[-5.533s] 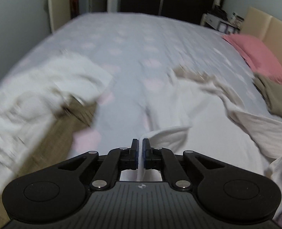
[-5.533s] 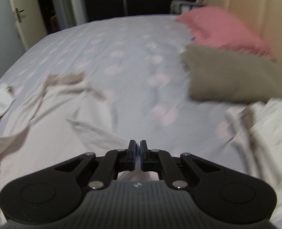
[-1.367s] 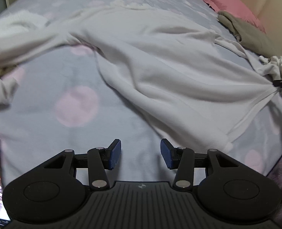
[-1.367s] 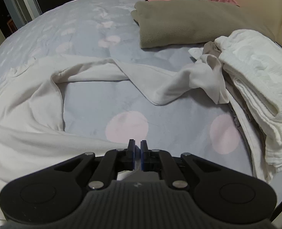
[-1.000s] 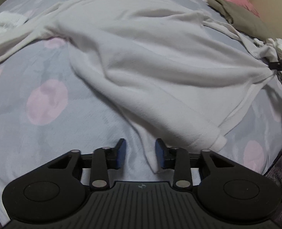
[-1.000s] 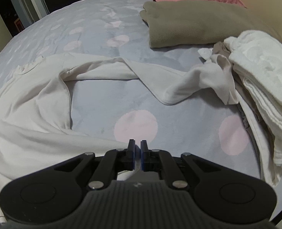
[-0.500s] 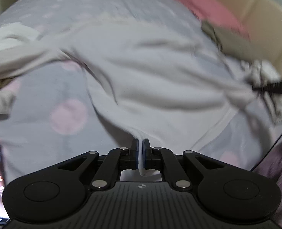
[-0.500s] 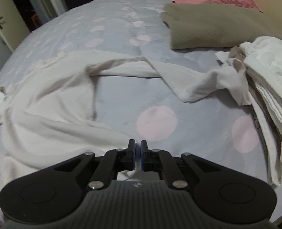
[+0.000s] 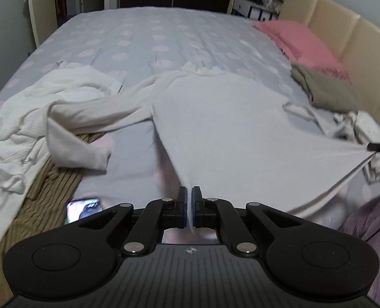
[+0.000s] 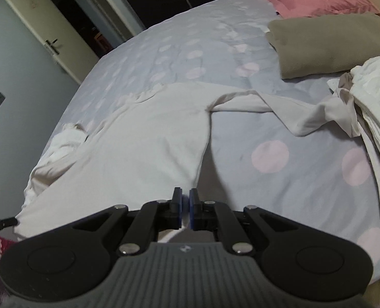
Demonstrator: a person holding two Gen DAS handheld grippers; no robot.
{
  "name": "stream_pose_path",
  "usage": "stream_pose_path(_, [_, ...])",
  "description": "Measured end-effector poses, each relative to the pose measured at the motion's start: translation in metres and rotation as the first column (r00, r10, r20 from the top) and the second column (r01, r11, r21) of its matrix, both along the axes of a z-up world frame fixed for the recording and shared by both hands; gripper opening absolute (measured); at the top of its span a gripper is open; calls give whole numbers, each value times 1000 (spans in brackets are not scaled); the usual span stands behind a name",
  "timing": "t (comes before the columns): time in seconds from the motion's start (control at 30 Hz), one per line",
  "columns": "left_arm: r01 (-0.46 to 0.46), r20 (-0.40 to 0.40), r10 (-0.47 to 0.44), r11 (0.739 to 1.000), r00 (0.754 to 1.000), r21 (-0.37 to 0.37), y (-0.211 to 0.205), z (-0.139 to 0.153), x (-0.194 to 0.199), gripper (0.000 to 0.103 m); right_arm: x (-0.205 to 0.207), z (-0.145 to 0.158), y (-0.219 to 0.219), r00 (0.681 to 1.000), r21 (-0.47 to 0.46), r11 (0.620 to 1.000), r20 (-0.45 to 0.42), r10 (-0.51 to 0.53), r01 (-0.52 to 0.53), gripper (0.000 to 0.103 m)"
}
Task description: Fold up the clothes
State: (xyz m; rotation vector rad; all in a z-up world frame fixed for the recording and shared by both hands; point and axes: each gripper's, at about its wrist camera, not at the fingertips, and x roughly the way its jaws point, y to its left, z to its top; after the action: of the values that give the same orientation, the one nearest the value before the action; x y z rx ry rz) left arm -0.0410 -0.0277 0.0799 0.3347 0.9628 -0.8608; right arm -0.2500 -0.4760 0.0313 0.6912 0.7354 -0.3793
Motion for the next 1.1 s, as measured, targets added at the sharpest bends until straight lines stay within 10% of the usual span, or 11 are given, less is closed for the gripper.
stream_pose_path(0.37, [139,-48,-131,962,990,237,10,-37,-24,1,-29,-16,34,982,-19,995,-163,93,-97,5])
stream_pose_path(0.83, [268,-174,-213,863,962,428,-21,-103,-25,6,18,-68,48,867,-38,950,-421,266,-310,16])
stream_pose_path(1.0, [432,-132,-413,821,901,375,-48,-106,-56,13,32,-70,72,805,-56,888,-452,386,-457,24])
stream_pose_path(1.1, [533,-107,-534,763,838,367,-65,-117,-79,13,47,-74,103,727,-114,780,-467,504,-615,24])
